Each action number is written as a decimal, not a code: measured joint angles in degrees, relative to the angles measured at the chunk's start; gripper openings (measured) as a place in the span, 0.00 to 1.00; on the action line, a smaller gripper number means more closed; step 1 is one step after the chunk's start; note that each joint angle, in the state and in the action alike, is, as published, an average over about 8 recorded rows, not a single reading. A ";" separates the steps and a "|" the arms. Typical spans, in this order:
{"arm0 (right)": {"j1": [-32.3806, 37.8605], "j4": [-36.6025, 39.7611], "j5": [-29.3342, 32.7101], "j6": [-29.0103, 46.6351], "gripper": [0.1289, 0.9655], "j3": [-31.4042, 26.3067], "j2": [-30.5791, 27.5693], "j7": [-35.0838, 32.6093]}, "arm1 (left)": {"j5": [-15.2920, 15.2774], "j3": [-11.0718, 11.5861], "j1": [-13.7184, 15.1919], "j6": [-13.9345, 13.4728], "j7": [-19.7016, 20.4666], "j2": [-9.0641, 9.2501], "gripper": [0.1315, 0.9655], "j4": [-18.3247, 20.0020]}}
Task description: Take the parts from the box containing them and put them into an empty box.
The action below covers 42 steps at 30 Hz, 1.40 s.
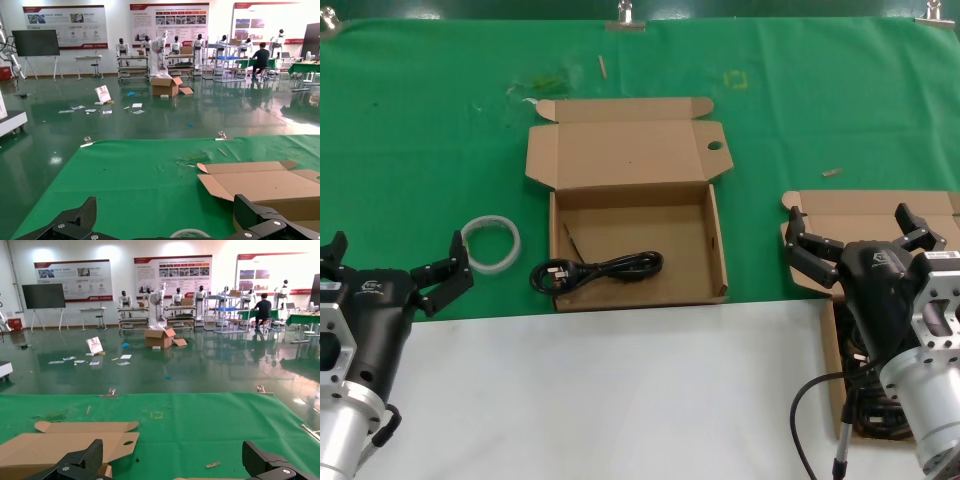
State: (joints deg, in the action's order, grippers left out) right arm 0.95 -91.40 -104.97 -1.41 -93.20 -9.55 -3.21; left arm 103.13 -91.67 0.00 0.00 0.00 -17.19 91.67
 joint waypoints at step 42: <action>0.00 0.00 0.00 0.00 1.00 0.00 0.00 0.00 | 0.00 0.00 0.00 0.00 0.00 0.00 1.00 0.00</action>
State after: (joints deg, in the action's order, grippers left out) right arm 0.95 -91.40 -104.97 -1.41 -93.20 -9.55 -3.21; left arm 103.13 -91.67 0.00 0.00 0.00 -17.19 91.67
